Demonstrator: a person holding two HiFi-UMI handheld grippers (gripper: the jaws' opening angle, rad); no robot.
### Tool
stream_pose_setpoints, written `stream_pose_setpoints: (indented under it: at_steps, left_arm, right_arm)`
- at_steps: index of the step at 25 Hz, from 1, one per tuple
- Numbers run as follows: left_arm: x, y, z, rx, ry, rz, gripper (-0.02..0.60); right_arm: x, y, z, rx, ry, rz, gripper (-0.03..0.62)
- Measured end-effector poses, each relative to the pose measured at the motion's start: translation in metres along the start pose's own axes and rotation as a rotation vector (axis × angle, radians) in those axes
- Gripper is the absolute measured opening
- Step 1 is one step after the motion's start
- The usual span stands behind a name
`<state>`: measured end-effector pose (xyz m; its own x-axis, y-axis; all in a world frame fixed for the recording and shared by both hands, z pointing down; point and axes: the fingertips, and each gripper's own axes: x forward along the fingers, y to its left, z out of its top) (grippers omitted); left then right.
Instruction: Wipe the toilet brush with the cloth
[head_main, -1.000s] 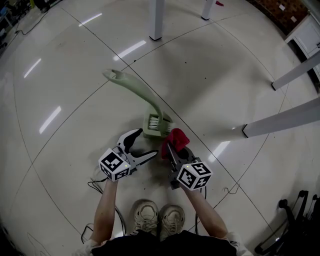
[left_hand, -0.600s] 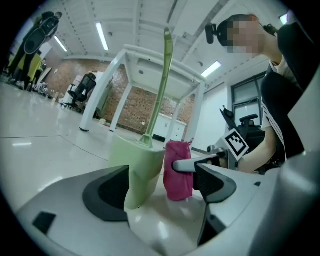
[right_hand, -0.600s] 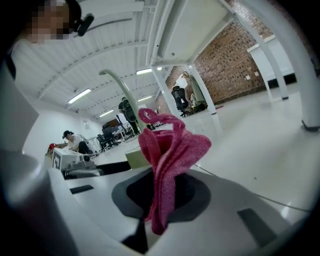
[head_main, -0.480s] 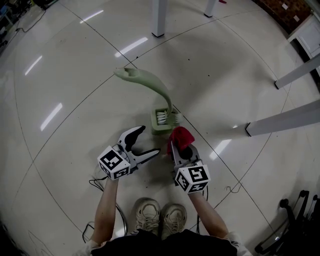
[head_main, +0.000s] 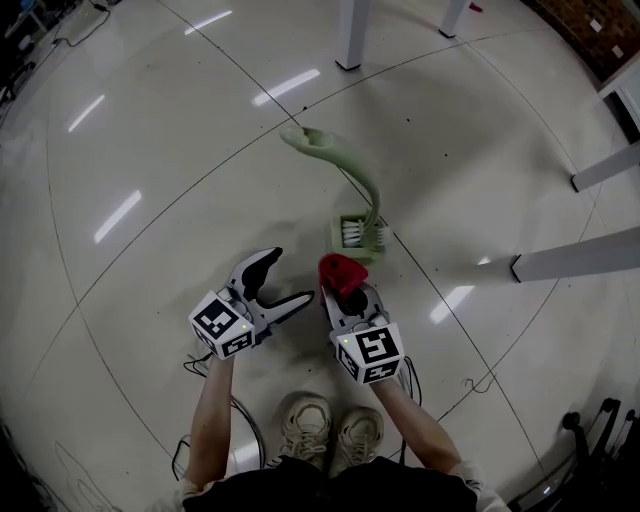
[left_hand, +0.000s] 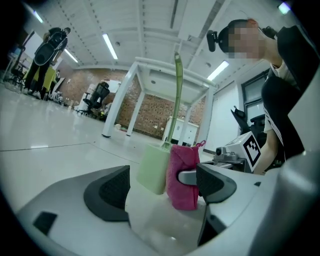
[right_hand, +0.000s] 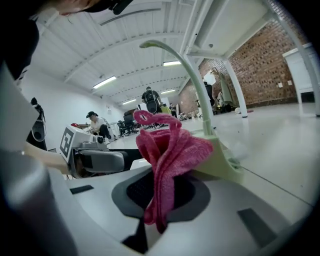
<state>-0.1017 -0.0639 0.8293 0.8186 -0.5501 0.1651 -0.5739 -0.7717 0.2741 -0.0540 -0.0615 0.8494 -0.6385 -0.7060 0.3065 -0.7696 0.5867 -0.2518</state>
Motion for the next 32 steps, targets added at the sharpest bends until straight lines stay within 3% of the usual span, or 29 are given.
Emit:
stream_pose_setpoints:
  at_steps: [6, 8, 11, 16, 18, 21, 24, 28, 32]
  left_arm:
    - [-0.011, 0.004, 0.013, -0.008, -0.046, 0.016, 0.405]
    - [-0.011, -0.001, 0.029, -0.024, -0.096, -0.005, 0.405]
    - [-0.009, -0.014, 0.087, -0.015, -0.225, -0.088, 0.405]
    - [-0.007, -0.025, 0.233, 0.142, -0.432, -0.222, 0.405]
    - [0.003, -0.025, 0.266, 0.184, -0.435, -0.269, 0.405]
    - [0.018, -0.032, 0.289, 0.226, -0.393, -0.330, 0.399]
    - [0.024, -0.047, 0.297, 0.252, -0.403, -0.380, 0.114]
    - [0.030, -0.051, 0.300, 0.241, -0.395, -0.391, 0.106]
    - [0.039, -0.053, 0.339, 0.213, -0.397, -0.371, 0.105]
  right_arm:
    - [-0.010, 0.016, 0.020, 0.002, -0.050, 0.042, 0.032]
    - [-0.020, 0.014, 0.031, 0.014, -0.079, 0.036, 0.031]
    - [-0.035, 0.006, 0.051, 0.029, -0.120, 0.023, 0.032]
    - [-0.060, -0.009, 0.092, 0.066, -0.208, -0.013, 0.032]
    - [-0.065, -0.011, 0.106, 0.065, -0.235, -0.016, 0.032]
    - [-0.071, -0.011, 0.123, 0.055, -0.264, -0.012, 0.031]
    - [-0.077, -0.016, 0.136, 0.054, -0.292, -0.016, 0.031]
    - [-0.084, -0.022, 0.166, 0.002, -0.327, -0.023, 0.031]
    - [-0.100, -0.036, 0.249, -0.037, -0.372, -0.058, 0.032]
